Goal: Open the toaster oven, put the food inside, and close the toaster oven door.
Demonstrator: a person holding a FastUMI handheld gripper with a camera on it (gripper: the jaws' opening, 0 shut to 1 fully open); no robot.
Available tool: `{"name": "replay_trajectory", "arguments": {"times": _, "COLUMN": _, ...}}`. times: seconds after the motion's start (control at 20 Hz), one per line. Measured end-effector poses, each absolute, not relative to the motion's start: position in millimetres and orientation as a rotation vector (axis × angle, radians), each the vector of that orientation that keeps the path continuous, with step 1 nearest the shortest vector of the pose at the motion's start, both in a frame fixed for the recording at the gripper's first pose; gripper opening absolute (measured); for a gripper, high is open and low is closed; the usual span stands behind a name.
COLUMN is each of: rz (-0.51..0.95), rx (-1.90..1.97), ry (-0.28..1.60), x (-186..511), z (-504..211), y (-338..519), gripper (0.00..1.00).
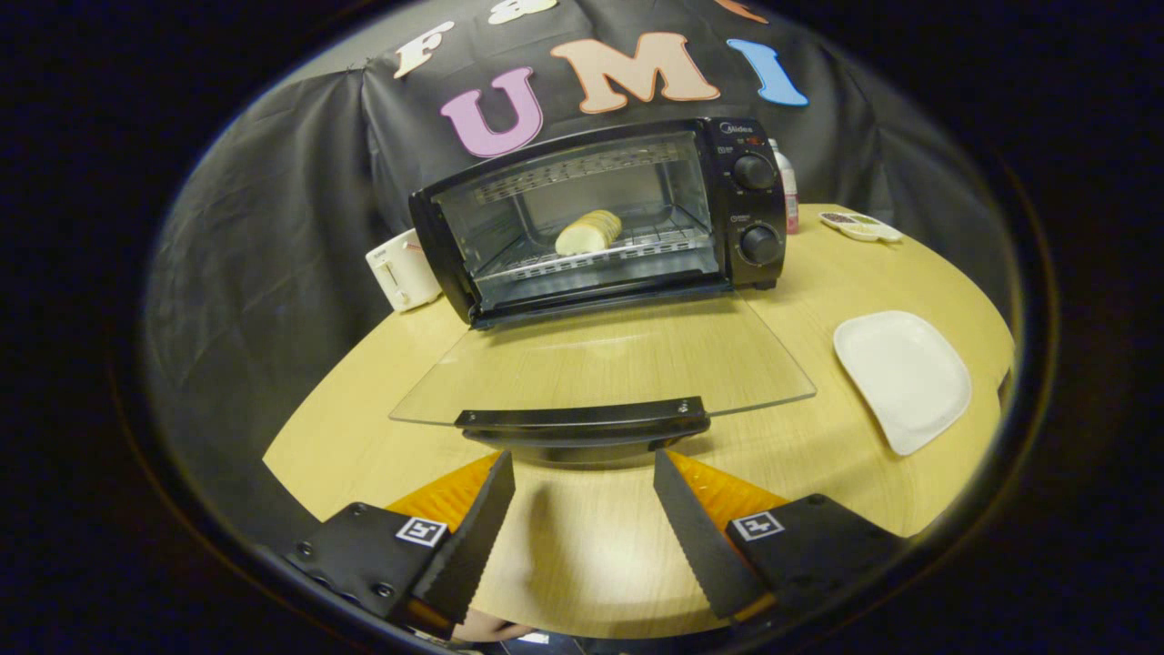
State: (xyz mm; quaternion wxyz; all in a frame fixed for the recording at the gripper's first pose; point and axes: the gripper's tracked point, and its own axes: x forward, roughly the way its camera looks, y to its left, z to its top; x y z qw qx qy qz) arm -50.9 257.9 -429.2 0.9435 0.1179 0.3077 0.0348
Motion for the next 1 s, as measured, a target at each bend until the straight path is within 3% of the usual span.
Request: {"name": "replay_trajectory", "arguments": {"times": 1.0, "rz": 0.056, "rx": 0.254, "ry": 0.454, "x": -16, "z": -359, "y": 253, "gripper": 0.99}}
